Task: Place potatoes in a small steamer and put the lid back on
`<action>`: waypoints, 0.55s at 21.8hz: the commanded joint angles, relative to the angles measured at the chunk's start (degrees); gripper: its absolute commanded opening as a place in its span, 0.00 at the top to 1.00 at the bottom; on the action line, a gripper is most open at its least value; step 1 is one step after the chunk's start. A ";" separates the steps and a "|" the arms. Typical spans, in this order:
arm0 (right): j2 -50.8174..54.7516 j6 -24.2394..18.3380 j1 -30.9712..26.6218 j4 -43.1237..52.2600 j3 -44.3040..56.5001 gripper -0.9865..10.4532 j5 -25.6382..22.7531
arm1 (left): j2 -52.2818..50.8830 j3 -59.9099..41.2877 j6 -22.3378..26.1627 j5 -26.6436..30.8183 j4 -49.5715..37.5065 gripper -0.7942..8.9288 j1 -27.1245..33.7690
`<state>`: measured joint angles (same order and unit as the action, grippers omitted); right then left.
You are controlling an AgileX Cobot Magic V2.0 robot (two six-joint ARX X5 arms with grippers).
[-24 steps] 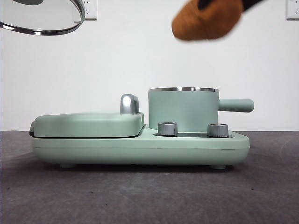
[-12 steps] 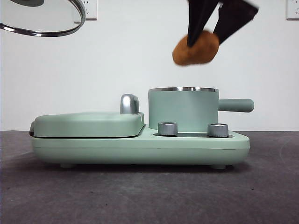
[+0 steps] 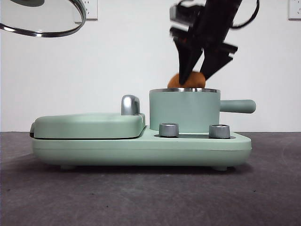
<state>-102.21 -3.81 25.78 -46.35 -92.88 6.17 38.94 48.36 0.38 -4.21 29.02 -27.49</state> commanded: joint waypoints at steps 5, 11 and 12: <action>-3.89 -2.84 0.22 4.76 -1.44 0.74 -1.75 | 0.11 1.03 0.17 0.20 -1.53 0.91 -0.15; -6.03 -2.86 0.17 5.05 -1.44 0.74 -2.84 | 0.11 1.03 0.17 0.20 -1.53 0.91 -0.15; -6.12 -2.86 0.17 5.25 -1.44 0.74 -3.26 | 0.11 1.03 0.17 0.20 -1.53 0.91 -0.15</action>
<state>-107.37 -6.20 25.71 -41.56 -92.92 3.14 38.96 48.36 0.40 -4.21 29.04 -27.49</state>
